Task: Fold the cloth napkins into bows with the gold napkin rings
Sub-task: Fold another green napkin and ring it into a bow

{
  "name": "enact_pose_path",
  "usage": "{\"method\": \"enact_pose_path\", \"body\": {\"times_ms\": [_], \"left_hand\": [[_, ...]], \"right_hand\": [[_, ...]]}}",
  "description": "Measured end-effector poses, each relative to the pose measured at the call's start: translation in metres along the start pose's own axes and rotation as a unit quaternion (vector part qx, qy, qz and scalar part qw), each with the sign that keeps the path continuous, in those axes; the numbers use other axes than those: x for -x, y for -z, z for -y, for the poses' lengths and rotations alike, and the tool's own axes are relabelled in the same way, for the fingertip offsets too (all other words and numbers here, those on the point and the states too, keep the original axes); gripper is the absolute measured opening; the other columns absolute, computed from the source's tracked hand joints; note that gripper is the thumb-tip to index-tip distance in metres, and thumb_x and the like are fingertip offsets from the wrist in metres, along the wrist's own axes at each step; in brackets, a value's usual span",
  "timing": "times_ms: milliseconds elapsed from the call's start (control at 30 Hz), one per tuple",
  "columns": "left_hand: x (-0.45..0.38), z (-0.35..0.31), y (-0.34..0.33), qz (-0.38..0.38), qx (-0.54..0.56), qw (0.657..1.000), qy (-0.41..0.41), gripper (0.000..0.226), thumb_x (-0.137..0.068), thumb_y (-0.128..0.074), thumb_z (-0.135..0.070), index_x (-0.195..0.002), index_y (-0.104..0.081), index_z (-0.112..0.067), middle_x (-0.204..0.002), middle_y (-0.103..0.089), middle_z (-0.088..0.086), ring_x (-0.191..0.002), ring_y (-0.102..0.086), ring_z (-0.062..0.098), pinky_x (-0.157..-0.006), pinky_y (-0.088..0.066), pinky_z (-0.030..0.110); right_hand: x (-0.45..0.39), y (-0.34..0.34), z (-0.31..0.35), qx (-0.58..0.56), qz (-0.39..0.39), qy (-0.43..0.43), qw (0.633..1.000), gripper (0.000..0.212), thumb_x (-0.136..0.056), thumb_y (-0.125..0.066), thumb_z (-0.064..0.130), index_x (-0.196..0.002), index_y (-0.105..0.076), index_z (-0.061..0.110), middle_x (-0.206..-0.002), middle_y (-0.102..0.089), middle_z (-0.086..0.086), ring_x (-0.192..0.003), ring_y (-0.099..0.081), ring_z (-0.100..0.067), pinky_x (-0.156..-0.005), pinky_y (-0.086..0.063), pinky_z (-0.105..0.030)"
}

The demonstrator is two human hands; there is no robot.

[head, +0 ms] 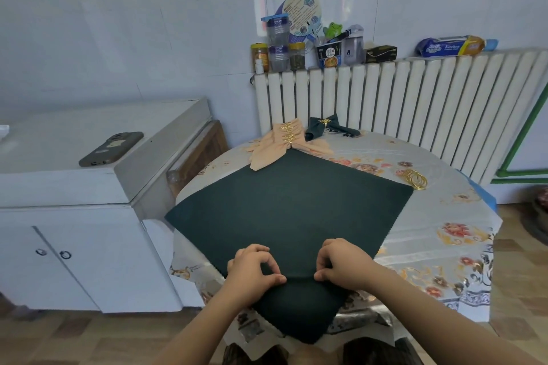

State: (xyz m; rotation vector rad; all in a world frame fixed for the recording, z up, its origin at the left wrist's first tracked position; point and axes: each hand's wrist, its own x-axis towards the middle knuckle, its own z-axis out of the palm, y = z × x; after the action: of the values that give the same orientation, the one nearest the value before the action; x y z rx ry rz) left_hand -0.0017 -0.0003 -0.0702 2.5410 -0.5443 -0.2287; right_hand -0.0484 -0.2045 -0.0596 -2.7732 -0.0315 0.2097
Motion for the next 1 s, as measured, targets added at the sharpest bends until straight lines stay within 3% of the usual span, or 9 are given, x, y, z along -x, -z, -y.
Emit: {"method": "enact_pose_path", "body": {"times_ms": [300, 433, 500, 567, 734, 867, 934, 1000], "left_hand": [[-0.01, -0.004, -0.002, 0.018, -0.033, 0.999, -0.004, 0.023, -0.084, -0.067, -0.034, -0.064, -0.056, -0.033, -0.119, -0.045, -0.015, -0.12, -0.036, 0.014, -0.098, -0.025, 0.025], [-0.008, -0.007, 0.002, 0.066, 0.005, 0.997, -0.041, 0.017, -0.079, -0.07, -0.041, -0.066, -0.061, -0.039, -0.115, -0.048, -0.019, -0.115, -0.042, 0.009, -0.103, -0.032, 0.03], [-0.005, -0.01, 0.008, 0.097, 0.022, 0.992, -0.075, 0.011, -0.077, -0.072, -0.045, -0.076, -0.061, -0.041, -0.109, -0.052, -0.018, -0.109, -0.048, 0.003, -0.1, -0.039, 0.028], [-0.002, -0.012, 0.012, 0.11, 0.026, 0.99, -0.081, 0.021, -0.075, -0.074, -0.044, -0.088, -0.059, -0.038, -0.105, -0.052, -0.017, -0.102, -0.05, 0.0, -0.093, -0.042, 0.022], [-0.004, -0.01, 0.011, 0.019, 0.055, 0.997, -0.057, 0.012, -0.082, -0.071, -0.028, -0.075, -0.063, -0.034, -0.085, -0.065, -0.015, -0.084, -0.059, -0.002, -0.079, -0.049, 0.02], [-0.011, -0.006, 0.008, -0.032, 0.078, 0.996, -0.037, 0.016, -0.085, -0.067, -0.026, -0.071, -0.063, -0.032, -0.077, -0.066, -0.012, -0.078, -0.059, 0.003, -0.065, -0.041, 0.011], [-0.017, -0.005, 0.006, -0.04, 0.091, 0.995, -0.013, 0.011, -0.084, -0.067, -0.027, -0.074, -0.066, -0.029, -0.077, -0.066, -0.01, -0.077, -0.06, 0.004, -0.062, -0.04, 0.013], [-0.023, -0.004, 0.004, -0.04, 0.1, 0.994, 0.003, 0.009, -0.083, -0.068, -0.028, -0.075, -0.067, -0.029, -0.076, -0.066, -0.01, -0.077, -0.06, 0.006, -0.063, -0.041, 0.016]], "right_hand": [[0.003, 0.004, -0.002, -0.018, 0.011, 0.018, 1.0, 0.018, -0.087, -0.064, 0.034, -0.072, -0.055, 0.026, -0.096, -0.048, 0.007, -0.092, -0.044, -0.007, -0.082, -0.04, -0.022], [0.005, 0.003, -0.001, -0.056, -0.007, -0.008, 0.998, 0.014, -0.089, -0.061, 0.032, -0.081, -0.059, 0.02, -0.092, -0.057, 0.006, -0.088, -0.051, -0.009, -0.081, -0.044, -0.025], [0.004, 0.002, -0.001, -0.093, -0.018, -0.044, 0.995, 0.015, -0.09, -0.059, 0.032, -0.079, -0.056, 0.023, -0.088, -0.061, 0.005, -0.086, -0.056, -0.012, -0.078, -0.045, -0.027], [0.0, 0.0, -0.003, -0.126, -0.037, -0.072, 0.989, 0.016, -0.091, -0.058, 0.033, -0.077, -0.055, 0.025, -0.087, -0.062, 0.004, -0.086, -0.057, -0.014, -0.078, -0.046, -0.028], [-0.006, -0.004, -0.005, -0.167, -0.076, -0.098, 0.978, 0.013, -0.089, -0.061, 0.033, -0.08, -0.058, 0.024, -0.088, -0.064, 0.005, -0.087, -0.059, -0.014, -0.08, -0.047, -0.029], [-0.002, -0.012, -0.009, -0.148, -0.197, 0.005, 0.969, 0.006, -0.085, -0.065, 0.037, -0.084, -0.063, 0.031, -0.093, -0.059, 0.011, -0.095, -0.049, -0.012, -0.087, -0.038, -0.026], [0.005, -0.014, -0.009, -0.151, -0.218, 0.064, 0.962, 0.024, -0.076, -0.065, 0.055, -0.089, -0.068, 0.035, -0.099, -0.057, 0.015, -0.1, -0.044, -0.009, -0.092, -0.031, -0.026], [0.012, -0.014, -0.007, -0.127, -0.191, 0.102, 0.968, 0.047, -0.066, -0.052, 0.074, -0.096, -0.067, 0.042, -0.106, -0.053, 0.021, -0.108, -0.038, -0.005, -0.096, -0.023, -0.026]]}}
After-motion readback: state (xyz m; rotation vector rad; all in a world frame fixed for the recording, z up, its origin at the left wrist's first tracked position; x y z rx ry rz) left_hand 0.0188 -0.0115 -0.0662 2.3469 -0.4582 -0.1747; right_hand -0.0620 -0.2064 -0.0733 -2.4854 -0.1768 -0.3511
